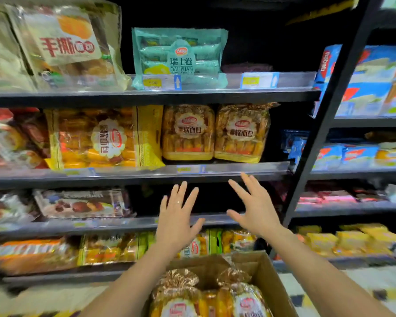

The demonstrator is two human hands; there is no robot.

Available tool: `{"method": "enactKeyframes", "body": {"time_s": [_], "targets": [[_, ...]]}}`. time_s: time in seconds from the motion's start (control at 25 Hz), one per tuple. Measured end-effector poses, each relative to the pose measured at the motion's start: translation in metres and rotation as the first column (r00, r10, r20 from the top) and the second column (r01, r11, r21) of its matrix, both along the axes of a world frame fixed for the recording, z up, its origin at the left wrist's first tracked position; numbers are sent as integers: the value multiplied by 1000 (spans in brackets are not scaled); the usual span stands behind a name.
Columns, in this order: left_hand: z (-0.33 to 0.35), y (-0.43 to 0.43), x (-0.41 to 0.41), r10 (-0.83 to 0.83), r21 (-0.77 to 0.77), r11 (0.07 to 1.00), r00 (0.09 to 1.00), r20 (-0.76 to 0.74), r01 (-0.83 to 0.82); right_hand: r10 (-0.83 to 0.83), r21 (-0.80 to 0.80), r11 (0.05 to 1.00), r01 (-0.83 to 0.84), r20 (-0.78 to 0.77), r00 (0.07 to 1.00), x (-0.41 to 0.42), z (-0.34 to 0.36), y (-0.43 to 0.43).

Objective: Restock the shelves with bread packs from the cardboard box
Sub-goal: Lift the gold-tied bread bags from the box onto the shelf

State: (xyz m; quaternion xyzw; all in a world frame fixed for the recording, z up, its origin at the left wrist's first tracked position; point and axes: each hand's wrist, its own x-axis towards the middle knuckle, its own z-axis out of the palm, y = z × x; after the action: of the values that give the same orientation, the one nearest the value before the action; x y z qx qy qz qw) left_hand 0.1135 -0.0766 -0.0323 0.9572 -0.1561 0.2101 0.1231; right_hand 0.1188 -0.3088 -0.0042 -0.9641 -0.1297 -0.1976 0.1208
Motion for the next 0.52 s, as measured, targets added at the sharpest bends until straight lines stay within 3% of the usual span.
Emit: {"method": "enactKeyframes", "body": {"time_s": [0.08, 0.24, 0.36, 0.52], "targets": [[-41, 9, -36, 36, -25, 999, 989, -143, -40, 8, 81, 997, 7, -188, 982, -36, -41, 3], [-116, 30, -93, 111, 24, 994, 918, -382, -110, -50, 46, 996, 76, -420, 906, -94, -121, -4], [-159, 43, -113, 124, 56, 992, 827, -549, -112, -94, 55, 986, 159, -601, 794, -117, -165, -14], [-190, 47, -120, 150, -19, 973, 686, -712, -231, -123, 64, 962, 267, -769, 627, -127, -212, -34]]}}
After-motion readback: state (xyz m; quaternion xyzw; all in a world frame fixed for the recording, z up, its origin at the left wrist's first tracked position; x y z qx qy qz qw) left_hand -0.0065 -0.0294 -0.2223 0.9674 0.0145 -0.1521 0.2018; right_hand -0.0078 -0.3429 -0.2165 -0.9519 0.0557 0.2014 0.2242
